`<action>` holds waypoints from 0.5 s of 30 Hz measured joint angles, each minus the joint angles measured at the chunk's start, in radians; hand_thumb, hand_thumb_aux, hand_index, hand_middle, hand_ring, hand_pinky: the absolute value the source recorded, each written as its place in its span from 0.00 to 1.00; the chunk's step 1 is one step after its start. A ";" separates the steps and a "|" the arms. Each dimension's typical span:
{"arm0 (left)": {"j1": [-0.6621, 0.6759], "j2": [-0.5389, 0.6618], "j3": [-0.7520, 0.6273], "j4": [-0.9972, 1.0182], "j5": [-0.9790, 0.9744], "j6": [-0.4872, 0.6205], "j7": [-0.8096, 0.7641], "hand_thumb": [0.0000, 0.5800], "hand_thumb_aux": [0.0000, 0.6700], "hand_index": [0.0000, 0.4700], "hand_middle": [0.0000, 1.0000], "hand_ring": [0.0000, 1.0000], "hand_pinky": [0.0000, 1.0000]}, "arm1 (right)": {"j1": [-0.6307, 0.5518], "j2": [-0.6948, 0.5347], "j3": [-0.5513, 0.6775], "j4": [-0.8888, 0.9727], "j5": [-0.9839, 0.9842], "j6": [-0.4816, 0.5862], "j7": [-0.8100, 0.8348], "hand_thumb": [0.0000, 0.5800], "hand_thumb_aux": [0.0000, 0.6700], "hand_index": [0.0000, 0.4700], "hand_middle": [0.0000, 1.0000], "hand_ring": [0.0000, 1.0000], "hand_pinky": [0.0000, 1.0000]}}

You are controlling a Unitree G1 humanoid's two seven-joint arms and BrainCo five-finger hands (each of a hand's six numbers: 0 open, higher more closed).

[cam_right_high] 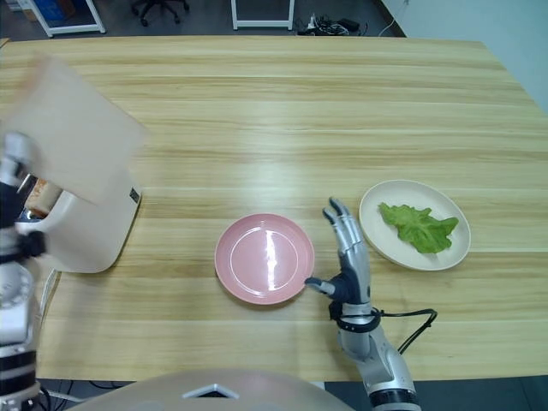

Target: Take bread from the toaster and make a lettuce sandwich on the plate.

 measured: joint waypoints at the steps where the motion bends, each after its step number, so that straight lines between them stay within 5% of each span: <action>1: 0.014 -0.003 -0.060 0.000 -0.023 -0.003 -0.059 1.00 1.00 1.00 1.00 1.00 1.00 | -0.001 -0.002 -0.015 -0.003 0.008 0.003 -0.001 0.00 0.00 0.00 0.00 0.00 0.00; 7: -0.075 -0.109 -0.379 0.169 0.051 0.000 -0.296 1.00 1.00 1.00 1.00 1.00 1.00 | -0.010 -0.042 -0.116 -0.016 0.017 0.024 -0.024 0.00 0.00 0.00 0.00 0.00 0.00; 15: -0.252 -0.221 -0.448 0.523 0.193 -0.035 -0.317 1.00 1.00 1.00 1.00 1.00 1.00 | 0.018 -0.152 -0.259 0.050 -0.004 0.055 -0.083 0.00 0.00 0.00 0.00 0.00 0.00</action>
